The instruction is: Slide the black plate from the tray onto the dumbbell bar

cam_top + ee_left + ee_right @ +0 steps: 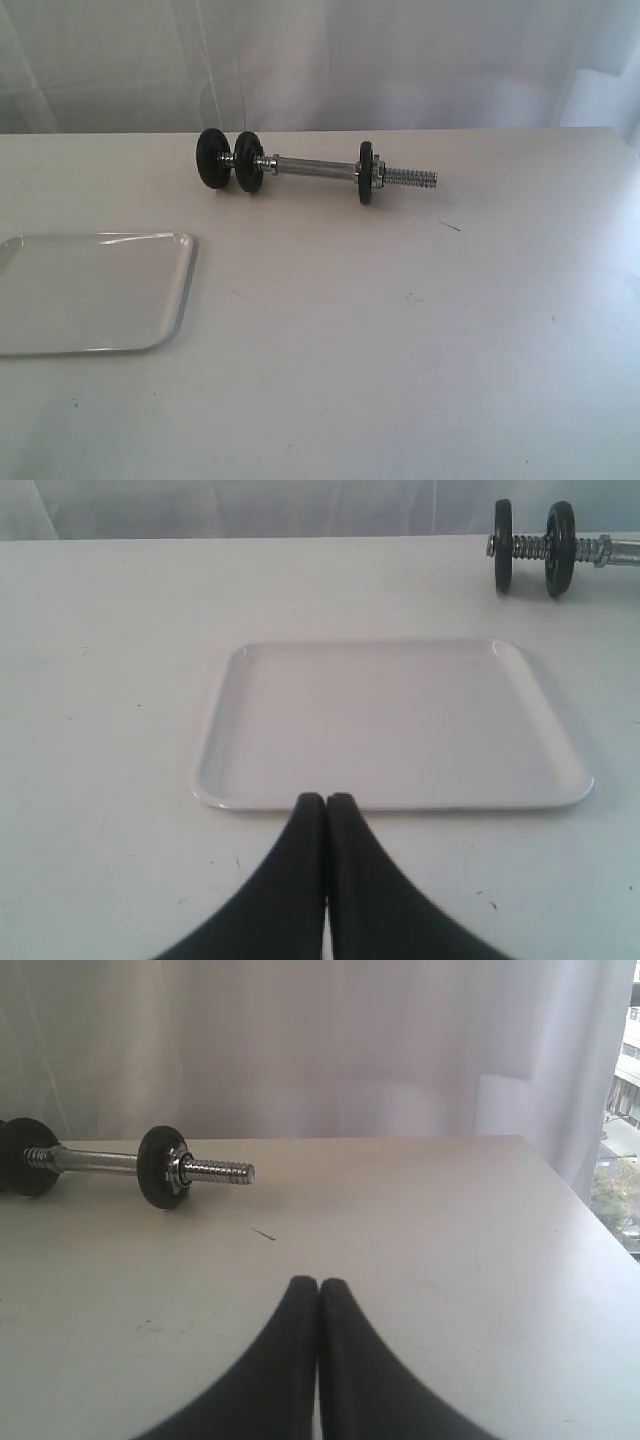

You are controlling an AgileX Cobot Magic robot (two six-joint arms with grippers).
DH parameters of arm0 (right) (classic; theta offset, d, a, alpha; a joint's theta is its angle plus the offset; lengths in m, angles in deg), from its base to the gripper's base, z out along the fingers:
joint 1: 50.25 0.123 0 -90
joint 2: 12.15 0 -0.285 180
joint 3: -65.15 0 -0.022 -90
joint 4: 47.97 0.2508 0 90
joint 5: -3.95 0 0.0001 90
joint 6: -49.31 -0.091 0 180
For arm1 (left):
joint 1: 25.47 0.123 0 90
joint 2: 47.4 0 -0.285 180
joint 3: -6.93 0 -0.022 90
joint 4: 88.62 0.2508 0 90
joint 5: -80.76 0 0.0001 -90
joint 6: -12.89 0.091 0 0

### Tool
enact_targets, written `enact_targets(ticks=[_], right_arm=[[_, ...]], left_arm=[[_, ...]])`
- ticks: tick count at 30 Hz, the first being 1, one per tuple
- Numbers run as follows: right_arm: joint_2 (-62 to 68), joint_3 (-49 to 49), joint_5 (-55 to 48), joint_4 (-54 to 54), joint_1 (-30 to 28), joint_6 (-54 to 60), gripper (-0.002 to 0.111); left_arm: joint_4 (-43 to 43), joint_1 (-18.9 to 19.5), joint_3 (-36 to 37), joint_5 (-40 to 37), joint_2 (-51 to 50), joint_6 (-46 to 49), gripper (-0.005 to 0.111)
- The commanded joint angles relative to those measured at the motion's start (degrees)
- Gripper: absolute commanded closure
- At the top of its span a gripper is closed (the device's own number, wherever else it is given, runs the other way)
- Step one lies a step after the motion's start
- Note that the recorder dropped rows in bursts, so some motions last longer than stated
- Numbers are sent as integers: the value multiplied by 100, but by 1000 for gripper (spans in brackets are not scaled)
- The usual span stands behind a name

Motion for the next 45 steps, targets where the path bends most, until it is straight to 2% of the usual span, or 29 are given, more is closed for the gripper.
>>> enact_targets(ticks=[1,23,32,45], right_arm=[[-13,-12,20,16,3,-4,108],[-13,-12,-16,6,3,-4,108],[-13,-12,-836,-45,3,-66,108],[-13,-12,-891,-53,3,-66,108]], left_arm=[[43,-45,16,-39,24,-37,107],[302,-45,16,-494,24,-15,107],[495,-45,16,-638,24,-15,107],[506,-45,16,-641,24,-15,107]])
